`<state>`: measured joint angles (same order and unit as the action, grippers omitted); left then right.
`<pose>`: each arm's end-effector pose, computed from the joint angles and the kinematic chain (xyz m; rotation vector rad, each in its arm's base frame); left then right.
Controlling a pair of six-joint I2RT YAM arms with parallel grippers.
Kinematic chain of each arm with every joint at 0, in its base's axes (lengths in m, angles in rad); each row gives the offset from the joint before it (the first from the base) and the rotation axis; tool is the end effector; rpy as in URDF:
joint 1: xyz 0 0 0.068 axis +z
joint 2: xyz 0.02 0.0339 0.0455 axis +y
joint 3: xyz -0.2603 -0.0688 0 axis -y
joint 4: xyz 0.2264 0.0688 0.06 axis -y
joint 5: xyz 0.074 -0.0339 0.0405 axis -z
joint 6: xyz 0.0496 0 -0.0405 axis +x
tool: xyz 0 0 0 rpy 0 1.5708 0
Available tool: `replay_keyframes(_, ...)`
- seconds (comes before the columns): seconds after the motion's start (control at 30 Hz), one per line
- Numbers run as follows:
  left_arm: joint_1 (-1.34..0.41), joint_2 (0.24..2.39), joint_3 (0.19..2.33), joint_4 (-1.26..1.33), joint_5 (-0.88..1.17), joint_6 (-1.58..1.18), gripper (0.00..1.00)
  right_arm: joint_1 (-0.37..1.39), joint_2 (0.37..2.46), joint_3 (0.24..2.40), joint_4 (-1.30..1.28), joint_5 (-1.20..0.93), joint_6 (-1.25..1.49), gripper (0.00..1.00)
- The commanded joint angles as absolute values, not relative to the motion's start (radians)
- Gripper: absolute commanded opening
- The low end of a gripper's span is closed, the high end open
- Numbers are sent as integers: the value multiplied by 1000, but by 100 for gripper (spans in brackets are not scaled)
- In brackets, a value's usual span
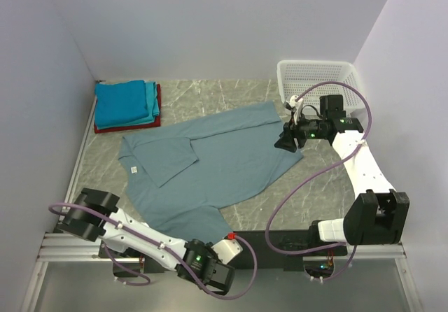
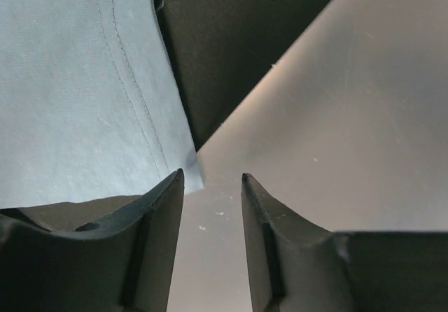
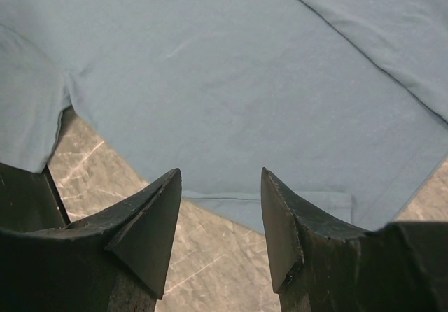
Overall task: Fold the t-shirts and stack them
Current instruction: Fold the tshirt
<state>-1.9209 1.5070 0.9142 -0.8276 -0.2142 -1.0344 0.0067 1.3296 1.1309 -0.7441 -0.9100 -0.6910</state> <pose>-0.0735 -0.2319 0.1755 1.2262 2.6377 -0.1891 0.2527 0.0409 0.2959 -1.0607 1.9123 0.7600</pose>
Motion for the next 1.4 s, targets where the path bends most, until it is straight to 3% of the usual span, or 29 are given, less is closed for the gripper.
replay_keyframes(0.0, -1921, 1548, 925, -825, -250, -1032, 42, 5, 1332, 1154, -762, -937, -709, 57)
replay_keyframes(0.4, -1922, 1531, 891, -907, -184, -1058, 41, -26, 1339, 1154, -773, -939, -716, 57)
replay_keyframes(0.7, -1924, 1566, 870, -871, -155, -1037, 34, -34, 1335, 1157, -779, -946, -721, 57)
replay_keyframes(0.87, -1924, 1598, 891, -905, -190, -1034, 16, -38, 1336, 1160, -787, -957, -726, 57)
replay_keyframes(1.03, -1907, 1559, 920, -934, -270, -1040, 11, -38, 1332, 1160, -793, -957, -730, 58)
replay_keyframes(1.37, -1582, 1223, 862, -772, -380, -948, 1, -41, 1324, 1160, -799, -920, -750, 58)
